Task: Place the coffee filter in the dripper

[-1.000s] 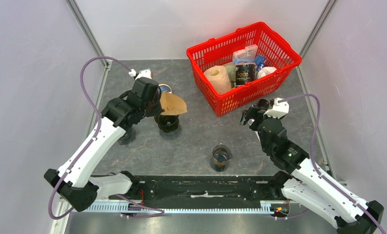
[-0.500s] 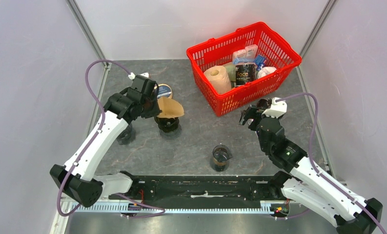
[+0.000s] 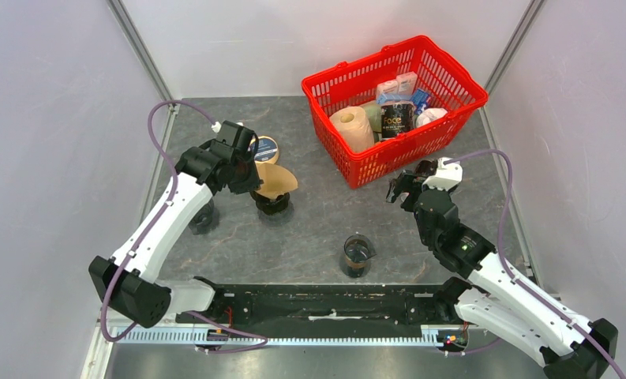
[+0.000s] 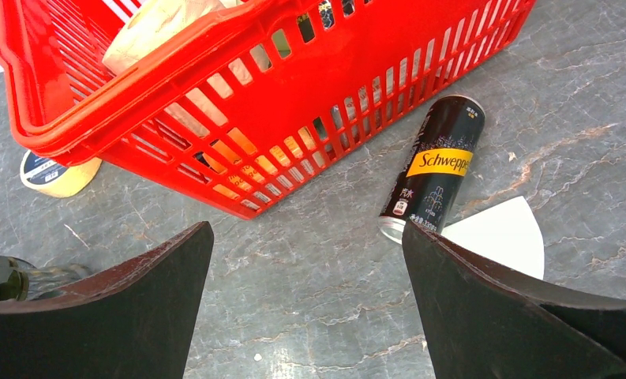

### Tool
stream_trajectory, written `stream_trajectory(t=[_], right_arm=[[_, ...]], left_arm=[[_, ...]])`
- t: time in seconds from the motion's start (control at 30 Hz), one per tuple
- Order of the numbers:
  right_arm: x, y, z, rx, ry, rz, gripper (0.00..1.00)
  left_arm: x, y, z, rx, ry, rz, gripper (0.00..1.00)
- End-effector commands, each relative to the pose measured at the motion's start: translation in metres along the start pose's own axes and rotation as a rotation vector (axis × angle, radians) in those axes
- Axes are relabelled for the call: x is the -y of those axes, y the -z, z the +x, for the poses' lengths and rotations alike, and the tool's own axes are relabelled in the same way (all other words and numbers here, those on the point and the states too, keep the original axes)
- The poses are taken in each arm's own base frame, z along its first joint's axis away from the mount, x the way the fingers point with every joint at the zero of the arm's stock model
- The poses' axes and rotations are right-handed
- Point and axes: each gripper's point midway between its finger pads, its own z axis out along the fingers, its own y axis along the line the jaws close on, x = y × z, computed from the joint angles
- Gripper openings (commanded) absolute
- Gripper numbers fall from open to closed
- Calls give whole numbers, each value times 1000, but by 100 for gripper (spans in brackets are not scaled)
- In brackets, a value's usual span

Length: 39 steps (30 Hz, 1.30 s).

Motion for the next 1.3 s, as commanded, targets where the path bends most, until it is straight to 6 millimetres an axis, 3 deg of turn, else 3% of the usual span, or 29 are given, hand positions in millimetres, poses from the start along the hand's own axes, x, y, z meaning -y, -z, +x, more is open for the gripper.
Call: stream_trajectory(t=[0.0,0.23,0.4,0.63,0.73,1.0,1.17,1.27], right_arm=[[-3,-1,-7,24,-14,-5,97],[-4,-2,-6,20,-8,-6,97],[-3,-3,-5,18,-1,-2,97],[-4,-3,-5,18,2,-2,97],[-3,-4,-4,18,3,0,97],[-3,-4,-3,17,11,2,97],[-3,-4,-2,16,13,1,97],[-2,-4,-4,20,15,4,97]], left_arm=[[-1,-4,0,-11,27,-5,18],[-5,-5,-1,-9,28,-28,30],[-11,3,-8,41,33,-43,57],[-13,19,-23,115,38,-48,76],[-1,26,-36,168,47,11,87],[40,44,-72,315,49,228,90],[57,35,-80,300,3,267,91],[62,23,-74,255,-13,273,90]])
